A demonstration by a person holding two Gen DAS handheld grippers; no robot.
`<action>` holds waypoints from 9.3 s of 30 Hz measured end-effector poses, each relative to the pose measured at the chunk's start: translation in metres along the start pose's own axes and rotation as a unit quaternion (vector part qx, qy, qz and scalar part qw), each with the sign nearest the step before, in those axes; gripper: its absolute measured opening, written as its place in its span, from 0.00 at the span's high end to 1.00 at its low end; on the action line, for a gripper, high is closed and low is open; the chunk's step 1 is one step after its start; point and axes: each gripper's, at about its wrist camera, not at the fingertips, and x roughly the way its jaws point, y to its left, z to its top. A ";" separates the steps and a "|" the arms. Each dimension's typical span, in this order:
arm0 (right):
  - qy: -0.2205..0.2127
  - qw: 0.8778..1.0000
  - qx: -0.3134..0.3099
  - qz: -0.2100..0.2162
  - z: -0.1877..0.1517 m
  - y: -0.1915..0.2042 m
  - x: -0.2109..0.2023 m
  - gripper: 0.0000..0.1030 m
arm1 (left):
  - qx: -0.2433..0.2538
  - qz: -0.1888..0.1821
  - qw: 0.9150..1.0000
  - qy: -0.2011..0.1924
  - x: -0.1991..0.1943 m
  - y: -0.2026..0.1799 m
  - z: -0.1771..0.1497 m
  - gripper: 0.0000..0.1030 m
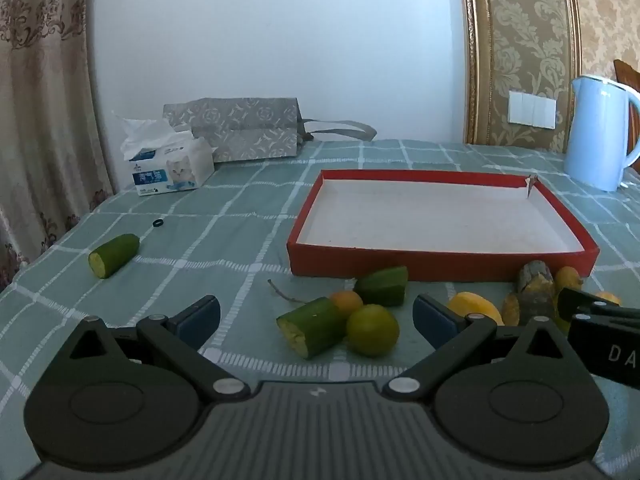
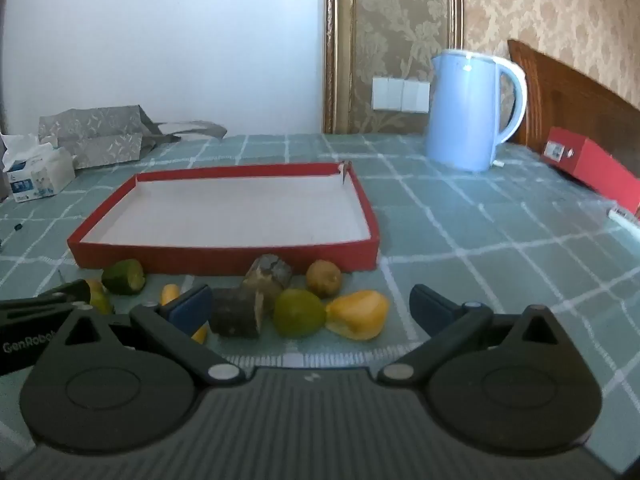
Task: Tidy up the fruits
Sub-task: 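Move the left tool toward the cucumber chunk beside the tray, then grasp the green cucumber chunk with the left tool while the right tool grasps a jackfruit chunk, then carry the cucumber chunk into the tray and open the left tool, then lower the yellow jackfruit chunk into the tray and open the right tool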
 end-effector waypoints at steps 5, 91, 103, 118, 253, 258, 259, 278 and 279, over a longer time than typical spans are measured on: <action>0.023 1.000 0.012 0.012 -0.003 0.001 0.004 0.00 | -0.004 -0.003 1.000 0.008 -0.003 0.005 -0.001 0.00; 0.055 0.997 0.032 0.041 -0.017 -0.013 0.038 0.00 | 0.007 -0.027 0.999 0.039 0.028 0.006 -0.013 0.00; 0.040 0.995 0.074 0.046 -0.021 -0.035 0.032 0.00 | 0.014 -0.050 0.998 0.041 0.017 0.042 -0.023 0.00; 0.035 0.996 0.066 0.046 -0.021 -0.033 0.030 0.00 | 0.071 -0.172 0.980 0.076 0.047 0.057 -0.010 0.00; -0.019 0.997 -0.067 0.038 -0.002 -0.086 0.053 0.62 | -0.013 -0.150 0.988 0.024 0.086 0.015 0.073 0.31; -0.022 0.997 -0.065 0.040 -0.002 -0.087 0.053 0.62 | -0.019 -0.142 0.989 0.031 0.054 0.027 0.040 0.30; -0.022 0.997 -0.065 0.039 -0.002 -0.086 0.053 0.62 | -0.012 -0.141 0.989 0.042 0.052 0.027 0.034 0.30; -0.016 0.998 -0.052 0.040 -0.002 -0.090 0.053 0.62 | 0.042 -0.136 0.987 0.074 0.053 0.016 -0.008 0.20; -0.015 0.998 -0.051 0.040 -0.002 -0.091 0.053 0.62 | 0.043 -0.135 0.987 0.072 0.053 0.015 -0.008 0.20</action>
